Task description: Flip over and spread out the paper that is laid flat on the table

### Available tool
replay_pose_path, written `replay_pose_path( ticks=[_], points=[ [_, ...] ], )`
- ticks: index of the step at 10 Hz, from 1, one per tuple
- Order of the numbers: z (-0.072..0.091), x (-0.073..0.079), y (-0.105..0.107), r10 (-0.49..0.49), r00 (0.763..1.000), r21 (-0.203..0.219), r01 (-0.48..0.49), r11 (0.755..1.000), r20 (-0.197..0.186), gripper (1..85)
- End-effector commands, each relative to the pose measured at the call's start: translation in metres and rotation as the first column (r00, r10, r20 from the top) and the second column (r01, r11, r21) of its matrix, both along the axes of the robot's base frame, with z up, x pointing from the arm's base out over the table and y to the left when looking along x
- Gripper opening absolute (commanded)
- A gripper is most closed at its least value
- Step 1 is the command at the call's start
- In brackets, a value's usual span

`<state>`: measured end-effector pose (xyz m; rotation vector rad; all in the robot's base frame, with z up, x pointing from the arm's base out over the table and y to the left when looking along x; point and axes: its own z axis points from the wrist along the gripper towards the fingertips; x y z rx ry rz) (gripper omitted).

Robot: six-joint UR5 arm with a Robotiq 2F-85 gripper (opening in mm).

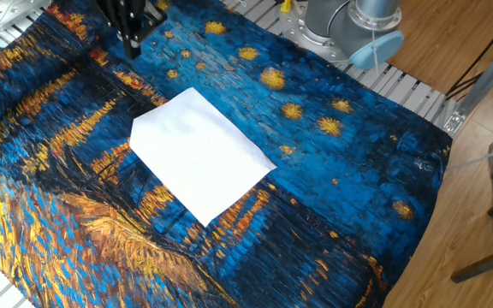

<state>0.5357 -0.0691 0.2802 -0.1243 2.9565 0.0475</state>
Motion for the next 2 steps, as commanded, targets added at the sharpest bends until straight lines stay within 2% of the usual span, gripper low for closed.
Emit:
replay_pose_path(
  ticks=[1,2],
  points=[
    [-0.0021,0.0054,0.0049,-0.003,1.000,-0.003,0.003,1.000,0.016,1.0],
    [-0.0021,0.0057,0.0047,-0.003,1.000,-0.005,0.003,1.000,0.016,1.0]
  ],
)
